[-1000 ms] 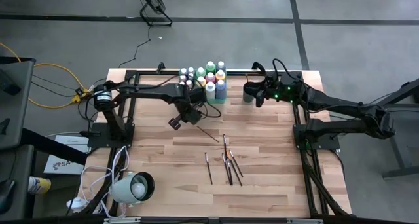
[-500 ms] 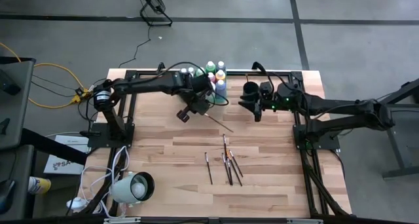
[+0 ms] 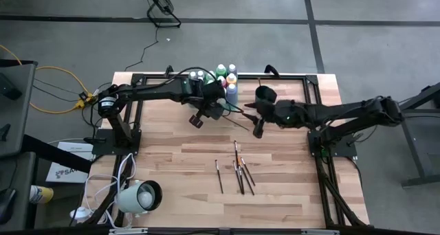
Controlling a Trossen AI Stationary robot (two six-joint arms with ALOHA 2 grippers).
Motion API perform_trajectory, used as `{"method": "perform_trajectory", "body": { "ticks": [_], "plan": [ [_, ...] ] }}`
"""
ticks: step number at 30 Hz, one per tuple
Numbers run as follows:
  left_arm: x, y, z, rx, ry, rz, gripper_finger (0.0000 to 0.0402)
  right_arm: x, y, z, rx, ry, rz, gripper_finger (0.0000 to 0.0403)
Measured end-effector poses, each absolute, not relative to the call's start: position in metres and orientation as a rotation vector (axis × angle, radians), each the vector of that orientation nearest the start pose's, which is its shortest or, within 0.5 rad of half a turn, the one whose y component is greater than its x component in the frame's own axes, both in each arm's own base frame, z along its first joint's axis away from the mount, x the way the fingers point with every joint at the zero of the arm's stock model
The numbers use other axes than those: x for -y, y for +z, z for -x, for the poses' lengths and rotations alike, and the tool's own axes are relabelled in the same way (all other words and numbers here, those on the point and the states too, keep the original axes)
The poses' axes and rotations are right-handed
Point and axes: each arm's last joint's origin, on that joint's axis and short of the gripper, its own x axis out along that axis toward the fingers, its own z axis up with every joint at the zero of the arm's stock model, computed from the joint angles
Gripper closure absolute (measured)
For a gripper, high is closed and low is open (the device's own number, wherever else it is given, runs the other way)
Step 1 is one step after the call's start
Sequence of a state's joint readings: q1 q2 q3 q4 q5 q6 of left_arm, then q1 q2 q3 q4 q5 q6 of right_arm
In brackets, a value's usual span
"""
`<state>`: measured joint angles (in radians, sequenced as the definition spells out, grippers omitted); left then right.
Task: Pick & Place Paint Supplies
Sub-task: Put the orange paint brush into the green cup
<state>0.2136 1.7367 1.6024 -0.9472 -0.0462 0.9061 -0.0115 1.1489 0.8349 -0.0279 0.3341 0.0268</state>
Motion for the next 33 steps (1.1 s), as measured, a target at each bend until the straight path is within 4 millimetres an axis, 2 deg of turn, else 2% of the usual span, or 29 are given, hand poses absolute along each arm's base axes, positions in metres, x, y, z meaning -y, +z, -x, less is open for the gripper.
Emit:
{"method": "perform_trajectory", "body": {
  "ticks": [4,10,16,25,33],
  "plan": [
    [-0.079,0.305,-0.351,-1.129,-0.201,-0.711,0.0401,0.003,0.281,-0.261,-0.408,-0.398,0.132,0.0245],
    [-0.080,0.306,-0.351,-1.138,-0.154,-0.680,0.0401,-0.006,0.264,-0.273,-0.474,-0.382,0.183,0.0245],
    [-0.081,0.306,-0.352,-1.129,-0.136,-0.665,0.0401,-0.003,0.241,-0.291,-0.524,-0.393,0.197,0.0245],
    [-0.081,0.306,-0.352,-1.130,-0.126,-0.649,0.0401,-0.002,0.216,-0.320,-0.463,-0.458,0.270,0.0230],
    [-0.080,0.306,-0.352,-1.132,-0.125,-0.644,0.0401,0.005,0.200,-0.334,-0.437,-0.497,0.302,0.0225]
  ]
}}
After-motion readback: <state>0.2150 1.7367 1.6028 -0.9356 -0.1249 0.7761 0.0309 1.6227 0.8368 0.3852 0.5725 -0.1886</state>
